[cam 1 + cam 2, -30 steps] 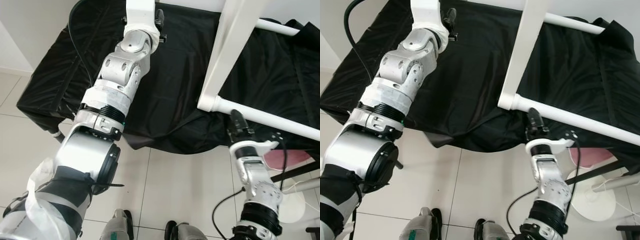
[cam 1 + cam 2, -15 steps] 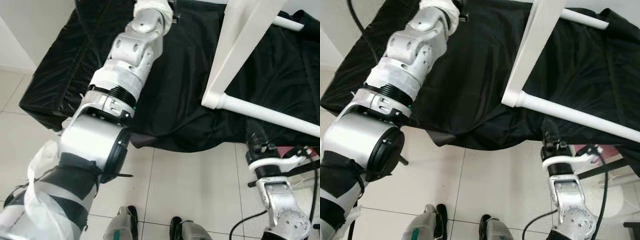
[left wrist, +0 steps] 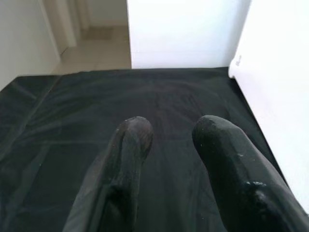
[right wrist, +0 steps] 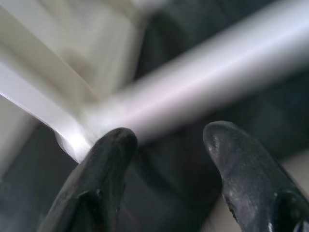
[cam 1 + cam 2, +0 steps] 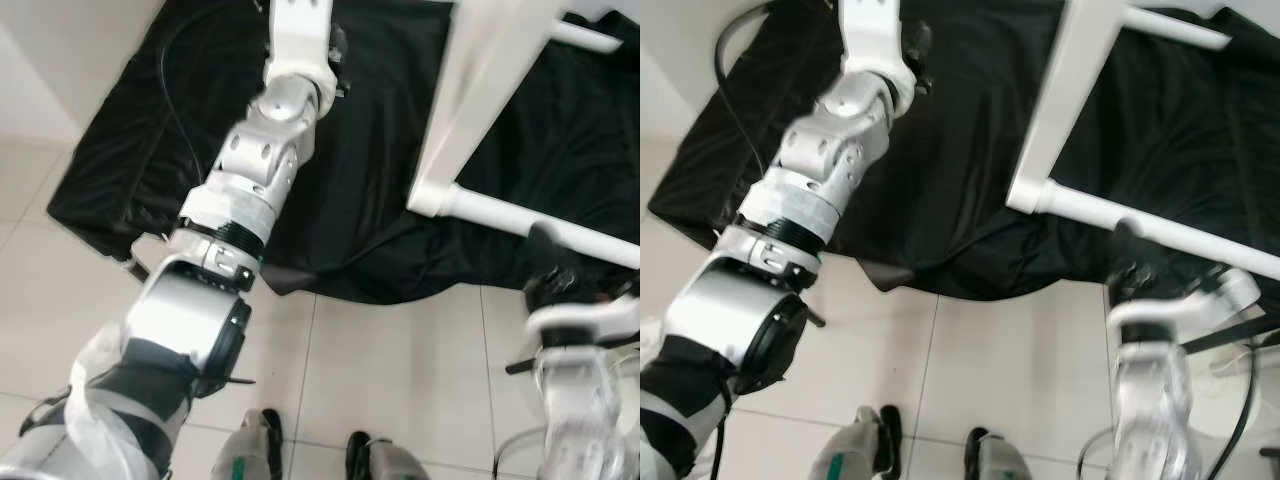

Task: Building children table

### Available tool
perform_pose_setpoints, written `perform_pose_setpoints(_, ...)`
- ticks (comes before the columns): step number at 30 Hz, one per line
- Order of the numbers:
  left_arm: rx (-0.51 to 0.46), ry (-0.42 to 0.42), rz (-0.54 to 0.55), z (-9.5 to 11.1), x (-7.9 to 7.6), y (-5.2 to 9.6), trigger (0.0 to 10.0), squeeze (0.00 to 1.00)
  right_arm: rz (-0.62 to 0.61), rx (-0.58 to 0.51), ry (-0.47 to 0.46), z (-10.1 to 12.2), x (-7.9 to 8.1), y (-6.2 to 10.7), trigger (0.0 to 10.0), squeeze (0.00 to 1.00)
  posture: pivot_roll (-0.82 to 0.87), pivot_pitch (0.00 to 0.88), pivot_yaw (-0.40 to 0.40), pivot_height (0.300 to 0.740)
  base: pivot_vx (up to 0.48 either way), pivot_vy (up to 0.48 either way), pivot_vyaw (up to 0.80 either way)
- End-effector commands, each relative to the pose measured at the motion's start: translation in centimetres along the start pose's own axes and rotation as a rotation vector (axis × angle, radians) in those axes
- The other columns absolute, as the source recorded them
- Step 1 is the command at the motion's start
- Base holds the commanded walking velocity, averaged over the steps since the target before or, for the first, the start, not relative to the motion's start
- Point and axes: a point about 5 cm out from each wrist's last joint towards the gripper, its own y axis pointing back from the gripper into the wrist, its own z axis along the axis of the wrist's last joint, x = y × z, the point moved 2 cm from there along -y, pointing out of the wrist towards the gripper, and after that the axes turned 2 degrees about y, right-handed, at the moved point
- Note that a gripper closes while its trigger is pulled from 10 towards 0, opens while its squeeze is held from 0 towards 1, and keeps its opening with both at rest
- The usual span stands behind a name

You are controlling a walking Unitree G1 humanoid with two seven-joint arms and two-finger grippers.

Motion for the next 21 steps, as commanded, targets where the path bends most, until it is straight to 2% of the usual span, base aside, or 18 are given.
perform_pose_setpoints(1, 0.0, -0.03, -0.065, -0.1, -1.1, 0.3, 10.0, 0.0, -0.002, -0.022, -0.004, -0.1, 0.7, 0.1, 10.0, 0.0, 0.02, 0.193, 0.022, 0.74, 0.0, 0.0, 0.0)
perform_pose_setpoints(4, 0.016, -0.046, -0.078, -2.0, 0.2, 3.3, 10.0, 0.0, 0.037, -0.079, 0.129, 0.9, 2.2, -1.0, 10.0, 0.0, 0.01, 0.171, 0.026, 0.74, 0.0, 0.0, 0.0)
perform_pose_setpoints(8, 0.023, -0.045, -0.082, -2.4, 0.3, 3.9, 10.0, 0.0, 0.036, -0.091, 0.147, 1.0, 2.4, -1.3, 10.0, 0.0, 0.01, 0.171, 0.026, 0.74, 0.0, 0.0, 0.0)
perform_pose_setpoints(9, 0.054, -0.05, -0.108, -4.1, 0.5, 5.6, 10.0, 0.0, 0.03, -0.11, 0.203, 0.8, 2.9, -2.1, 10.0, 0.0, 0.03, 0.145, 0.019, 0.74, 0.0, 0.0, 0.0)
perform_pose_setpoints(10, 0.057, -0.06, -0.122, -4.7, 0.4, 6.5, 10.0, 0.0, 0.033, -0.114, 0.224, 0.6, 3.2, -2.4, 10.0, 0.0, 0.03, 0.145, 0.019, 0.74, 0.0, 0.0, 0.0)
perform_pose_setpoints(11, 0.057, -0.06, -0.122, -4.7, 0.4, 6.5, 10.0, 0.0, 0.033, -0.114, 0.224, 0.6, 3.2, -2.4, 10.0, 0.0, 0.03, 0.145, 0.019, 0.74, 0.0, 0.0, 0.0)
perform_pose_setpoints(12, 0.063, -0.087, -0.141, -5.5, 0.2, 7.4, 10.0, 0.0, 0.034, -0.116, 0.239, 0.3, 3.5, -2.8, 10.0, 0.0, 0.04, 0.129, 0.01, 0.74, 0.0, 0.0, 0.0)
perform_pose_setpoints(13, 0.063, -0.087, -0.141, -5.5, 0.2, 7.4, 10.0, 0.0, 0.034, -0.116, 0.239, 0.3, 3.5, -2.8, 10.0, 0.0, 0.04, 0.129, 0.01, 0.74, 0.0, 0.0, 0.0)
perform_pose_setpoints(15, 0.061, -0.109, -0.169, -6.3, 0.0, 8.6, 10.0, 0.0, 0.046, -0.13, 0.309, 0.1, 4.0, -3.3, 10.0, 0.0, 0.04, 0.117, 0.002, 0.74, 0.0, 0.0, 0.0)
perform_pose_setpoints(18, 0.071, -0.058, -0.192, -6.9, -0.1, 9.5, 10.0, 0.0, 0.066, -0.134, 0.362, -0.3, 4.6, -3.7, 10.0, 0.0, 0.04, 0.098, -0.007, 0.74, 0.0, 0.0, 0.0)
perform_pose_setpoints(21, 0.07, -0.06, -0.223, -7.7, -0.2, 10.9, 10.0, 0.0, 0.119, -0.12, 0.394, -1.1, 5.7, -4.1, 10.0, 0.0, 0.05, 0.083, -0.016, 0.74, 0.0, 0.0, 0.0)
